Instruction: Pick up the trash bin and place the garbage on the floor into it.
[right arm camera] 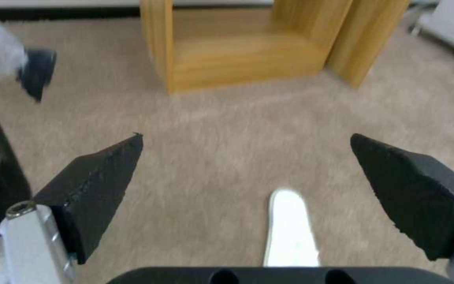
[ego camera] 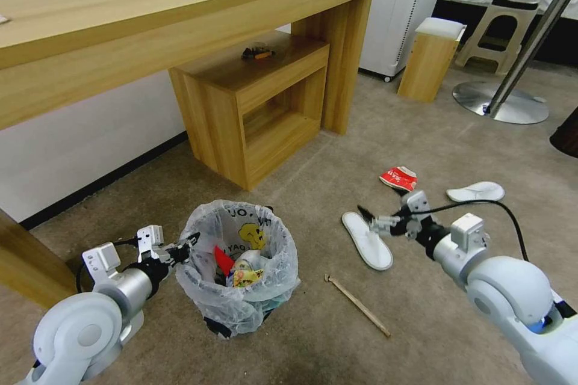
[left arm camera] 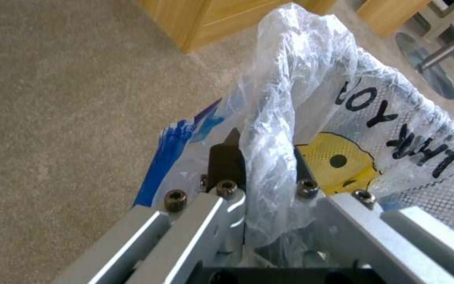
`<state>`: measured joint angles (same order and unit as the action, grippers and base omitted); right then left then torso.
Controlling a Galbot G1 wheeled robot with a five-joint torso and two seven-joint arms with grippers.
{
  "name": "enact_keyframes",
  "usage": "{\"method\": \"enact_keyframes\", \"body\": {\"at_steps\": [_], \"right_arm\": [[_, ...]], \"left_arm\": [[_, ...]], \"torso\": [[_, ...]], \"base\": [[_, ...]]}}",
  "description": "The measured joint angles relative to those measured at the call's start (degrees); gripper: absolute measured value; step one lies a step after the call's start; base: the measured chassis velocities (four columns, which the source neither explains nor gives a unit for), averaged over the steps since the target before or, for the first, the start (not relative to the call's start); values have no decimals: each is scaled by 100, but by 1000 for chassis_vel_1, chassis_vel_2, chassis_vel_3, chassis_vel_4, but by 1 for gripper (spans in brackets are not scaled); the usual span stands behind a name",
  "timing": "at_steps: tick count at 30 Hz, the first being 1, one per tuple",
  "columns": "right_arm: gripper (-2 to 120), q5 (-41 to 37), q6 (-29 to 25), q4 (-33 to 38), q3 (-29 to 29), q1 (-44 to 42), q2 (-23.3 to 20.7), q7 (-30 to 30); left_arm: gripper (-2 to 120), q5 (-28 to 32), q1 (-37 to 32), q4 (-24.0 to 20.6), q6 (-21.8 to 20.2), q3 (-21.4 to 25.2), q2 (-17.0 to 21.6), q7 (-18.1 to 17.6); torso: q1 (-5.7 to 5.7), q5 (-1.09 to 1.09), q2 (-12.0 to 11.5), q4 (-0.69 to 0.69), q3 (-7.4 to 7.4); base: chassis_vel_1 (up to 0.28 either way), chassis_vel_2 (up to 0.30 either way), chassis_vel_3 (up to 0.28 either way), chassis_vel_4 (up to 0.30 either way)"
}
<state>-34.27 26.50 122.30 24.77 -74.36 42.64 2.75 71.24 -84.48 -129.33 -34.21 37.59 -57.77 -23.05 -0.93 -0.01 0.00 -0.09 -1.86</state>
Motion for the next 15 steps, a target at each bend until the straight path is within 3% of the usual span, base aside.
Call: {"method": "enact_keyframes", "body": {"at_steps": [2,15], "right_arm": [[100,-146,409,-123,-192,-15,56,23],[100,160,1068,-467,-463,-1,221,917]], "left_arm": [[3,-7,-44,-52,2,14,-11,0],[3,-60,-88,-120,3,26,-69,-11]], "torso": [[0,4,0,1,0],[0,0,0,1,0]], "base": [[0,0,0,0],[0,0,0,0]]}}
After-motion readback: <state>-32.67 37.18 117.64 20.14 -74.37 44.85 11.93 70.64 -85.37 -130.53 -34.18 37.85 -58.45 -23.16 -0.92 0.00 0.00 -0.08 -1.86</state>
